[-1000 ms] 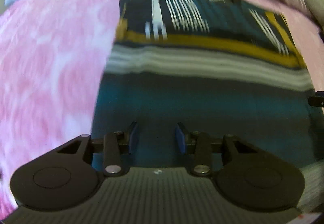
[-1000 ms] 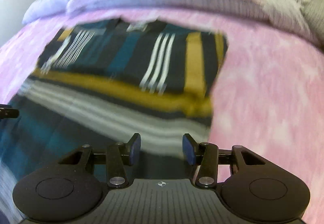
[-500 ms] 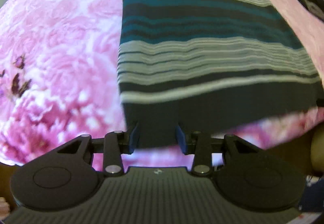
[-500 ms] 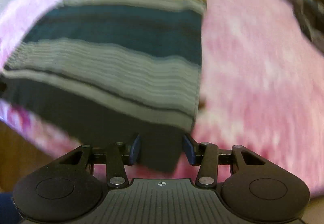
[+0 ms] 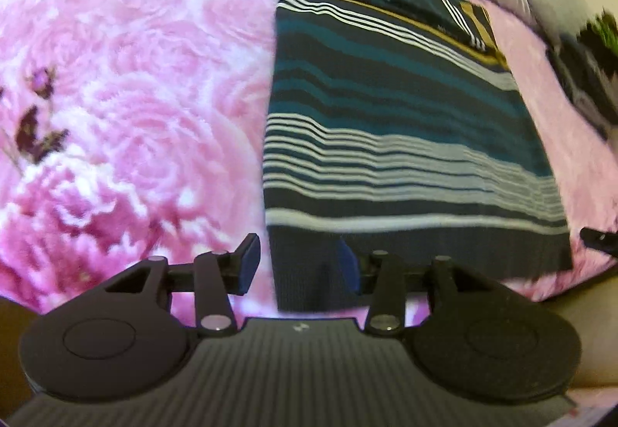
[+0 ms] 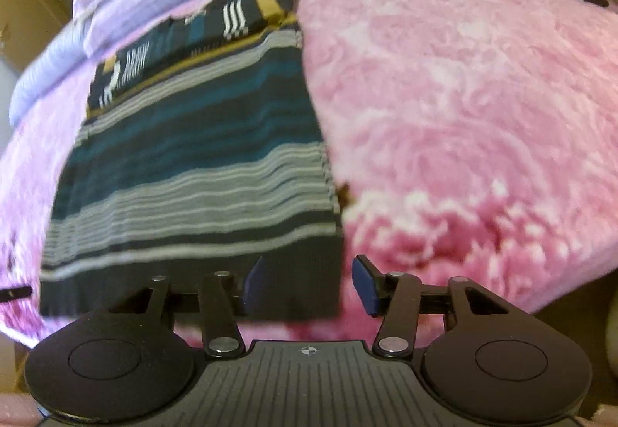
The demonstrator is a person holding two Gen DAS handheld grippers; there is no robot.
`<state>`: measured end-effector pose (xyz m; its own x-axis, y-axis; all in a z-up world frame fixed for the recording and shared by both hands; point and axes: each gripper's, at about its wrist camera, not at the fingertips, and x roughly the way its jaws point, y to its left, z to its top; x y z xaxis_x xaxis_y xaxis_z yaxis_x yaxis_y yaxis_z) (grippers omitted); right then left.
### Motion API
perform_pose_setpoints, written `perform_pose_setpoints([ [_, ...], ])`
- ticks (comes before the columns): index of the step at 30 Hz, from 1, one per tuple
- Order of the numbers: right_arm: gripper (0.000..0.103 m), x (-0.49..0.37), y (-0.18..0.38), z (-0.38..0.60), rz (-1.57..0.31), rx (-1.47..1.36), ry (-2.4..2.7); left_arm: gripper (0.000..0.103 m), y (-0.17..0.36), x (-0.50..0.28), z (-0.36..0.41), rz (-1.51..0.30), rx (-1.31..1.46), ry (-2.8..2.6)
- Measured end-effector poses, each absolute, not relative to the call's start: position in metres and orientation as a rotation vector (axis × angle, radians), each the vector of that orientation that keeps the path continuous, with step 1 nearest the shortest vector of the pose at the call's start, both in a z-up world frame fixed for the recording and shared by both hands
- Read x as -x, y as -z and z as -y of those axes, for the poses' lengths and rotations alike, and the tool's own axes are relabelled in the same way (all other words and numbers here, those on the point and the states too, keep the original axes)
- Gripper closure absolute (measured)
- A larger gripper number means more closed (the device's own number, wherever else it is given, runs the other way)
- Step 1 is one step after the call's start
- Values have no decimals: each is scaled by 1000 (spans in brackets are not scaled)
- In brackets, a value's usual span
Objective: Fold large clothes
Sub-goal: 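Move both grippers to the sweater hem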
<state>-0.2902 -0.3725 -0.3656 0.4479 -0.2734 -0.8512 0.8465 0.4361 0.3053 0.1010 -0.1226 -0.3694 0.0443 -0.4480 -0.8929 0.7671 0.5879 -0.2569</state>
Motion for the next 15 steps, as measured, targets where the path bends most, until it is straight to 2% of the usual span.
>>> perform_pose_setpoints([
  [9, 53, 290, 404, 423, -719, -955, 707, 63, 407, -155, 129, -1302, -46, 942],
  [15, 54, 301, 426, 437, -574, -1077, 651, 63, 418, -167, 135, -1317, 82, 1006],
])
